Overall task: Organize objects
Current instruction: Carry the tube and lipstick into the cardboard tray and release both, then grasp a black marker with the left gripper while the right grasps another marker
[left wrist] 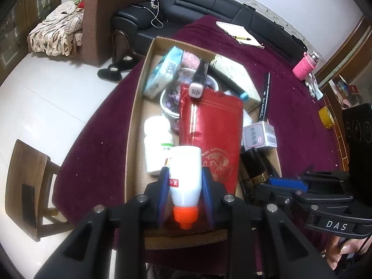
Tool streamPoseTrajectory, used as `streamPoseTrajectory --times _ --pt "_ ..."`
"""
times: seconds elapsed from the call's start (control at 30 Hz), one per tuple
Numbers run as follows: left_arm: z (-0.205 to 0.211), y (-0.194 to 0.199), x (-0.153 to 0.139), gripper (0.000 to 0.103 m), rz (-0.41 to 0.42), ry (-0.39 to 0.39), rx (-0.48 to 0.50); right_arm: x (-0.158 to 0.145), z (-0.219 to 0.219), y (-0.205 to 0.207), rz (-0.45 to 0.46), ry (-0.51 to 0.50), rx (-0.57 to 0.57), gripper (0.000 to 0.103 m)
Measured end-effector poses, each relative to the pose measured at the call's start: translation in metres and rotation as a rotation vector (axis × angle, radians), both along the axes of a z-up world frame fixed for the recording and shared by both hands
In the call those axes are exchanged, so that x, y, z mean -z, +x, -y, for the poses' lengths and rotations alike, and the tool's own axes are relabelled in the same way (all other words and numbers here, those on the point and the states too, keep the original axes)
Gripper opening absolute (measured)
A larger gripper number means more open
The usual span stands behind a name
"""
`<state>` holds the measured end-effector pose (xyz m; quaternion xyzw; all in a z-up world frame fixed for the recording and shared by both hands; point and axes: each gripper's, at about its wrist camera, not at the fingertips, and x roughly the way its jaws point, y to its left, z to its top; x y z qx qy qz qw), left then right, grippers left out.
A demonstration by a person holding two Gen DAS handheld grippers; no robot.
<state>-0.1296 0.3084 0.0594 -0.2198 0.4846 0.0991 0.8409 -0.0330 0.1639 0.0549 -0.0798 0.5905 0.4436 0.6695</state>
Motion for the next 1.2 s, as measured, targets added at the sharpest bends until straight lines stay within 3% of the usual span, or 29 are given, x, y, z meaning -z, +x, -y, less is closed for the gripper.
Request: streamPoseTrajectory --times 0.3,0.47,0.63,0.87,1.2 --pt "-0.004 -0.006 0.003 0.026 -0.013 -0.001 -0.015 -0.002 -0.004 -0.005 0.02 -0.007 -0.032 0.022" --pt "-0.005 -0.008 0.003 0.027 -0.017 -0.014 -0.035 -0.007 -0.001 -0.007 0.025 0.012 -0.024 0.038" --pt "-0.002 -0.01 -0.003 0.027 -0.009 -0.009 -0.046 -0.017 0.018 -0.001 0.025 0.066 0.005 0.038" --pt "0.017 -0.001 -0.023 0.028 0.036 0.015 -0.014 -0.027 0.086 0.023 0.019 0.123 0.153 0.038" --pt "0.078 0.041 -0.035 0.028 0.069 0.023 0.121 -0.018 0.21 0.056 -0.017 0.092 0.403 0.039"
